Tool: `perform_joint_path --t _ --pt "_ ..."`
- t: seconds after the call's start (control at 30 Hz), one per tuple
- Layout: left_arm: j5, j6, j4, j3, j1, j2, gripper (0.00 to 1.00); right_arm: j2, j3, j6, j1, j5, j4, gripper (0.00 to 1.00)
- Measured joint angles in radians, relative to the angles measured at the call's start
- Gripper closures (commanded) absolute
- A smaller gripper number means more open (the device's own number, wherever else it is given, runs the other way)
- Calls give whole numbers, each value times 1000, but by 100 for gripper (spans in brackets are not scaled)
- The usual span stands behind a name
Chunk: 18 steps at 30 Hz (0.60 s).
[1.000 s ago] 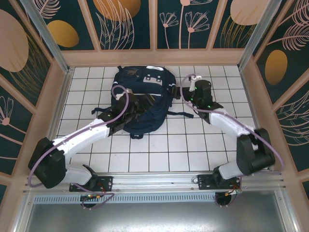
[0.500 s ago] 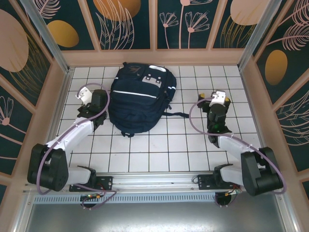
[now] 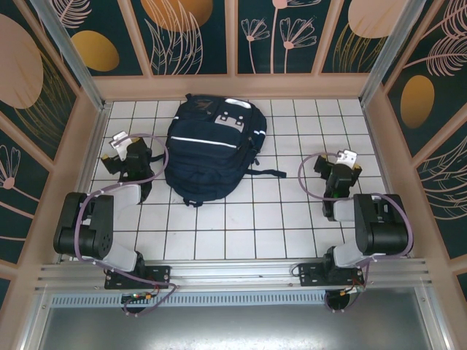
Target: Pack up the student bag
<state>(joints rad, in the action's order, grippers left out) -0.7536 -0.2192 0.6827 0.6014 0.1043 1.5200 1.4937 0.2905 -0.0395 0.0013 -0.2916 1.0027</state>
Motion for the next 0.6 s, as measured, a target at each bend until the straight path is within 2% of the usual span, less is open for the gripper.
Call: perform_joint_path --t 0.13,0.27,0.47,0.6 --pt "60 2 16 -31 -26 -43 1 0 -19 0 0 54 58 1" --pt "74 -1 53 -95 -34 -62 1 19 -48 3 0 108 172 1" --pt "141 21 218 -245 -34 -38 1 40 -103 8 5 129 246 1" --pt "247 63 341 -296 -34 -35 1 41 -103 8 9 129 274 1"
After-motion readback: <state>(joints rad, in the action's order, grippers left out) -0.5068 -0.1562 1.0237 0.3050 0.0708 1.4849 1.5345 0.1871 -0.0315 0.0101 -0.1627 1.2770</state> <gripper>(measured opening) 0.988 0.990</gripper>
